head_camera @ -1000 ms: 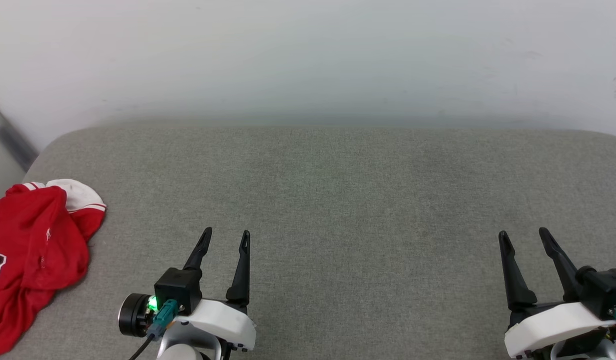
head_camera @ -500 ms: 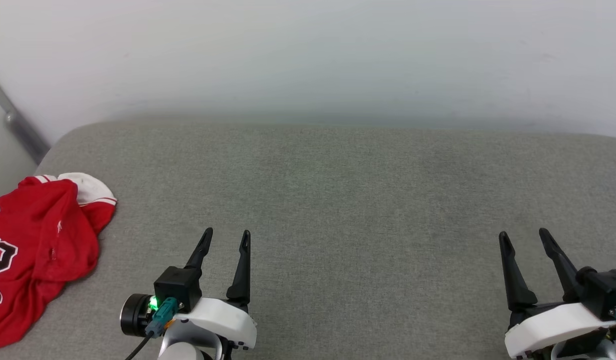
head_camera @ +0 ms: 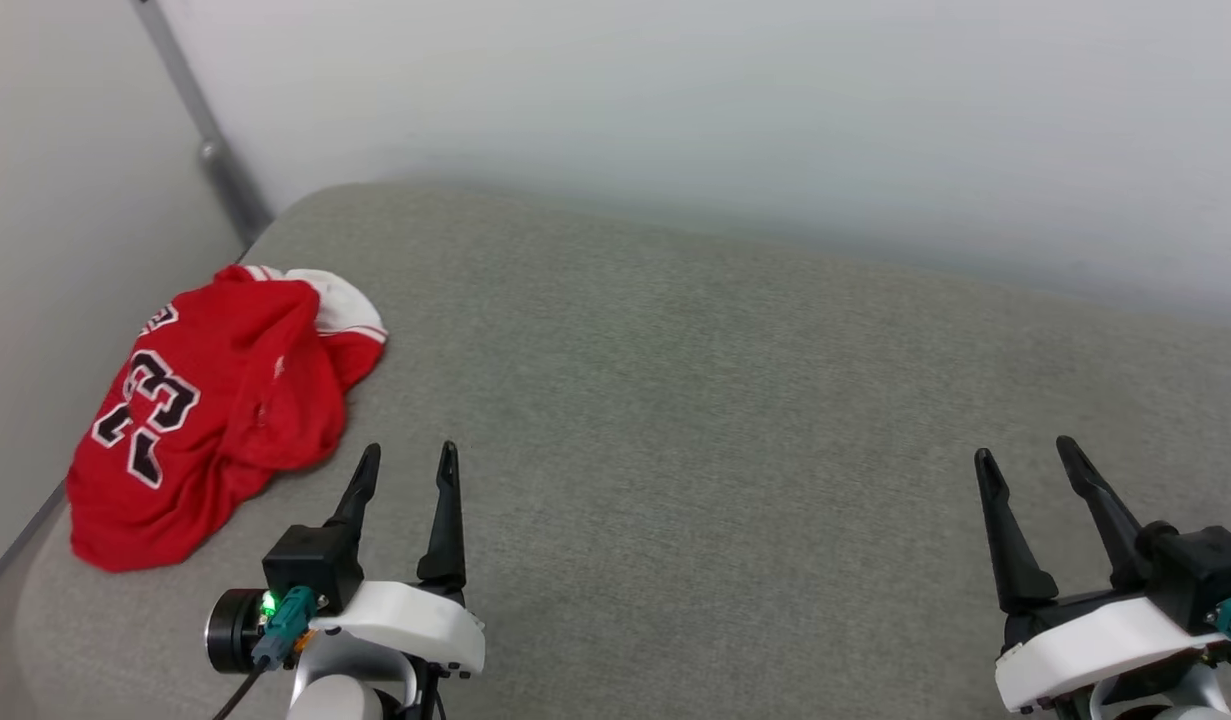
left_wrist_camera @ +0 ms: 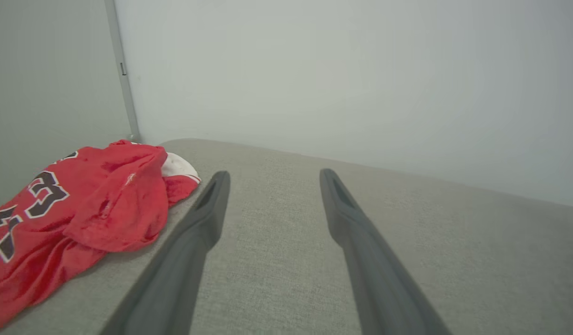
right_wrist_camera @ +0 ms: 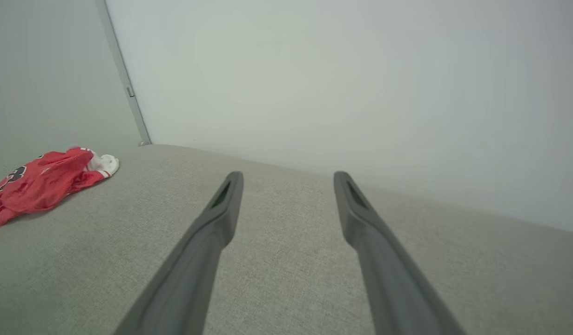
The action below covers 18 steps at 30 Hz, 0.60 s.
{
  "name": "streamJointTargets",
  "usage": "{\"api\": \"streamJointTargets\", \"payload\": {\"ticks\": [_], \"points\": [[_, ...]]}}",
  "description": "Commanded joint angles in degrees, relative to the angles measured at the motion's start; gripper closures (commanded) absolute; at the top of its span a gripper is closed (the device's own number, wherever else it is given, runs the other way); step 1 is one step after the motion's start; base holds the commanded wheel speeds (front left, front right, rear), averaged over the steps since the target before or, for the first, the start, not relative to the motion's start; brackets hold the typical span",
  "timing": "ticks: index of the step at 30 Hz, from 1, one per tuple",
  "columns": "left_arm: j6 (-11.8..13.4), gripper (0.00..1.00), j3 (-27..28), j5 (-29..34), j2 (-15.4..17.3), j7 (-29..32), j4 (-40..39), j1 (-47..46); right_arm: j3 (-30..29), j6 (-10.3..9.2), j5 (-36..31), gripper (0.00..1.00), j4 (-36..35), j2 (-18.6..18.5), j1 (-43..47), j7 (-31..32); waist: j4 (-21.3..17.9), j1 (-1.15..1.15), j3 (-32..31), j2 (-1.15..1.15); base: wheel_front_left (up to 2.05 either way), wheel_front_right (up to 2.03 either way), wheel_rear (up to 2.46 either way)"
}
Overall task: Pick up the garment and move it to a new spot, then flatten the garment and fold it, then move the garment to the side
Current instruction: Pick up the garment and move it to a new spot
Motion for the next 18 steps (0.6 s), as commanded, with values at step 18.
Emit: {"api": "streamJointTargets", "payload": {"ticks": [18], "points": [[1.1, 0.00, 4.6, 0.0, 0.0, -0.1, -2.6, 0.4, 3.8, -0.02, 0.2, 0.00, -4.2, -2.7, -2.0, 2.8, 14.7, 0.00, 2.7, 0.00, 0.00, 0.00, 0.00]]}}
